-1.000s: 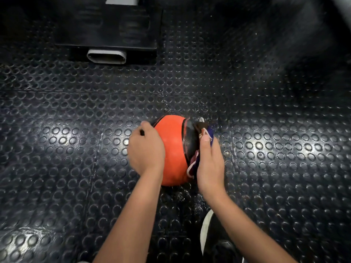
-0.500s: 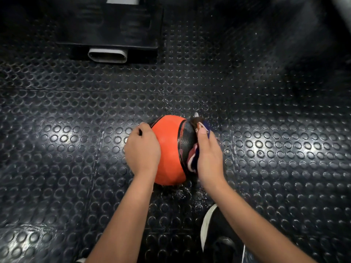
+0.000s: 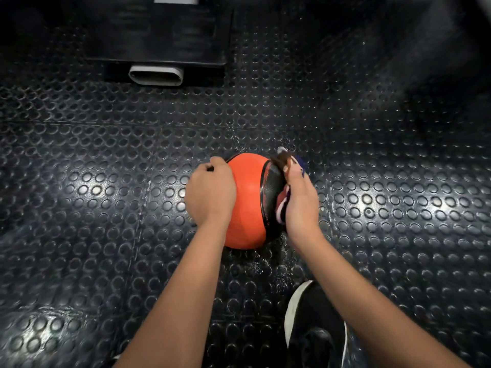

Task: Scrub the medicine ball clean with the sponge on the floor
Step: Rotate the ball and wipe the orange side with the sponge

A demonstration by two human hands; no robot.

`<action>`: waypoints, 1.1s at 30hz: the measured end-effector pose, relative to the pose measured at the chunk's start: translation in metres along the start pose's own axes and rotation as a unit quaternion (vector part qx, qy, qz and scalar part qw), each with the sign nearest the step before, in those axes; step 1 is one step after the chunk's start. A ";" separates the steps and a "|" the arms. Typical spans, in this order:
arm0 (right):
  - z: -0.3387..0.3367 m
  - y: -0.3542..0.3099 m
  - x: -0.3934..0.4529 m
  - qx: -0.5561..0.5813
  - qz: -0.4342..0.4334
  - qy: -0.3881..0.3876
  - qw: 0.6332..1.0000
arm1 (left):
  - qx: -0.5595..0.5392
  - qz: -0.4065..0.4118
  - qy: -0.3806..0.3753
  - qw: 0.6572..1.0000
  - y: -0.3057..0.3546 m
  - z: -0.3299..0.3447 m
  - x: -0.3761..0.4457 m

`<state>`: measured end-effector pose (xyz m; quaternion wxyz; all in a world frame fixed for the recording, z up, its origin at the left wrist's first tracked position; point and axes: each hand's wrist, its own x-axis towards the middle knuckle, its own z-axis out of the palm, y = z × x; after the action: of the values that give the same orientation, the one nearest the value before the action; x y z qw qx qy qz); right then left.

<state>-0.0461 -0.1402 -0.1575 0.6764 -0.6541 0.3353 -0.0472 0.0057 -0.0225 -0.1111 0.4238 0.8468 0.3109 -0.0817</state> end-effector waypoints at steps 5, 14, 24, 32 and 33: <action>0.001 0.017 -0.013 -0.031 -0.122 0.000 0.992 | 0.011 0.006 -0.015 1.000 -0.006 -0.003 -0.001; -0.011 0.036 0.028 0.055 0.183 -0.026 0.981 | 0.021 0.032 -0.019 0.999 -0.002 0.000 0.008; -0.002 0.023 0.007 0.047 0.030 0.012 0.998 | 0.029 0.078 -0.047 0.995 -0.013 -0.005 0.012; -0.008 0.016 -0.002 0.105 0.259 -0.049 0.959 | 0.009 0.063 -0.119 0.991 -0.006 -0.008 0.028; -0.010 0.016 -0.007 0.136 0.249 -0.055 0.957 | 0.008 0.051 -0.146 0.988 -0.003 -0.009 0.034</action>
<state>-0.0622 -0.1429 -0.1685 0.7669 -0.4531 0.4402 0.1131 0.0298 0.0009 -0.1208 0.4614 0.8439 0.2017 -0.1853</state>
